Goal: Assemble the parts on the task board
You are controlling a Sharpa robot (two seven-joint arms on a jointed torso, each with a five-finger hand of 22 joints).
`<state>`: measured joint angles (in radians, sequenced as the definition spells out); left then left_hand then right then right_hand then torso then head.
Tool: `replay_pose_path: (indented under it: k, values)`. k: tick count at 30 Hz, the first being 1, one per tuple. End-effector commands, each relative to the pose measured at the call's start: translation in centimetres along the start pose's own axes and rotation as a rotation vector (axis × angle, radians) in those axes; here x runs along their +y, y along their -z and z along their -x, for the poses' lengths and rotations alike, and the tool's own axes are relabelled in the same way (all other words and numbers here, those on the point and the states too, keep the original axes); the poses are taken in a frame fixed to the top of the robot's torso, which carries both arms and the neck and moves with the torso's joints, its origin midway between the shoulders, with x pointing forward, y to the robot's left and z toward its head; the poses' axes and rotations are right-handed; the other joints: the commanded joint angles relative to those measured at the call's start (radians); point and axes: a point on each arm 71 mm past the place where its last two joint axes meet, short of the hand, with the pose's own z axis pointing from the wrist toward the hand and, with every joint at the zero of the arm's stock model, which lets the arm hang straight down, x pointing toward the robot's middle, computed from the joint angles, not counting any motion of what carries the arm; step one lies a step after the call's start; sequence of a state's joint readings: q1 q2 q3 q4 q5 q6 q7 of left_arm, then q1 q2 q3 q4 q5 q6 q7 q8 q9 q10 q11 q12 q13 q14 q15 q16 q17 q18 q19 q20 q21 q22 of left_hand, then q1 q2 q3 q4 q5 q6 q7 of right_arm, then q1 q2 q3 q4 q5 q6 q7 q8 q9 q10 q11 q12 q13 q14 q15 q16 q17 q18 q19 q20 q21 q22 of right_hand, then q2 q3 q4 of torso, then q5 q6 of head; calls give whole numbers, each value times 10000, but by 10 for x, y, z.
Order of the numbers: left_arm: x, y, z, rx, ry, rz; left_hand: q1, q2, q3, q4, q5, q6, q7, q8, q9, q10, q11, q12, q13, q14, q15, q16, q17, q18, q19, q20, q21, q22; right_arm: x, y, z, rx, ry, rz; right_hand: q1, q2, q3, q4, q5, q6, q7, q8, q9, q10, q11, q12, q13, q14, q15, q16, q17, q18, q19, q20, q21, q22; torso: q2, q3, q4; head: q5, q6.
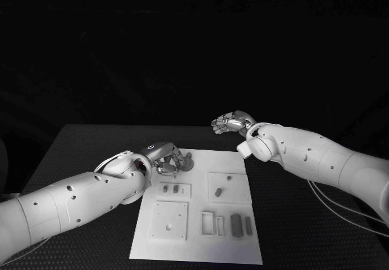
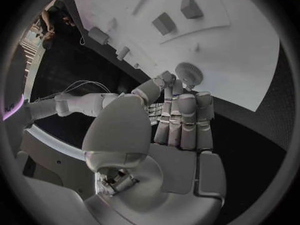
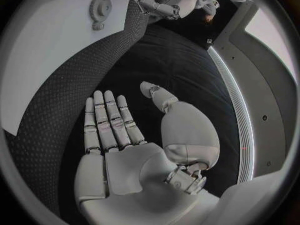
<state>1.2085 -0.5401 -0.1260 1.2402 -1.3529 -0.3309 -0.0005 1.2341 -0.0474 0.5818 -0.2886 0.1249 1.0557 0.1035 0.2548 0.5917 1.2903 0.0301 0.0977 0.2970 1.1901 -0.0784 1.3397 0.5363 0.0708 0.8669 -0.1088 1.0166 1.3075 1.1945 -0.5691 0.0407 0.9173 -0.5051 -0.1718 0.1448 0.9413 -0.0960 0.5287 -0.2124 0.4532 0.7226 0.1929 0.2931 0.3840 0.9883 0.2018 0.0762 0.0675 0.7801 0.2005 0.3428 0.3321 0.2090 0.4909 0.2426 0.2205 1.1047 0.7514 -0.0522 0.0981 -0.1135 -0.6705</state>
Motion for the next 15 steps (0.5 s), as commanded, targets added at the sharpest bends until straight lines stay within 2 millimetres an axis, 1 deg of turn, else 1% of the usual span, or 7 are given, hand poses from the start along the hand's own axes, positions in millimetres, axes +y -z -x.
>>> replay_pose_path:
  k: [1,3,8,11,15]
  values:
    - [3,1,-3,601,355,221,-40,42,60,4,47,57,1,30,-9,361,33,69,224,71,-4,-47,-13,88,70,-608,56,107,1,0,-1,51,48,130,-6,-21,8,-32,57,-13,382,66,-13,54,-5,-37,12,-47,5,46,-12,-169,-13,23,-59,15,8,1,-3,15,-10]
    - [7,3,-3,755,395,311,-43,43,62,3,46,57,1,30,-10,361,33,67,225,71,-4,-49,-16,87,69,-608,54,106,1,0,-1,58,48,130,-5,-22,9,-32,57,-13,382,66,-14,55,-6,-37,12,-47,5,46,-13,-169,-13,23,-60,16,13,3,-5,20,-4]
    - [14,8,-2,749,79,378,-50,47,67,0,41,56,1,27,-13,362,33,60,226,72,-4,-56,-24,85,67,-610,49,104,1,1,1,37,53,122,-4,-25,8,-33,57,-13,382,67,-15,56,-6,-37,12,-48,5,47,-14,-169,-12,24,-64,19,21,-17,-4,25,-15]
    - [18,10,0,728,66,474,-52,49,71,-1,38,56,1,26,-15,362,33,56,227,71,-4,-60,-28,84,66,-611,46,103,1,1,1,47,51,124,-4,-25,8,-33,57,-13,382,68,-15,56,-6,-37,12,-48,5,48,-14,-169,-11,24,-65,21,18,-9,-12,25,-29]
    - [20,12,-1,879,80,548,-54,50,74,-3,34,58,0,26,-16,366,33,53,229,73,-5,-64,-33,83,66,-612,43,102,1,1,1,47,52,122,-4,-25,9,-33,57,-13,382,68,-16,56,-6,-37,12,-48,5,48,-15,-168,-11,24,-68,23,19,-7,-18,31,-45]
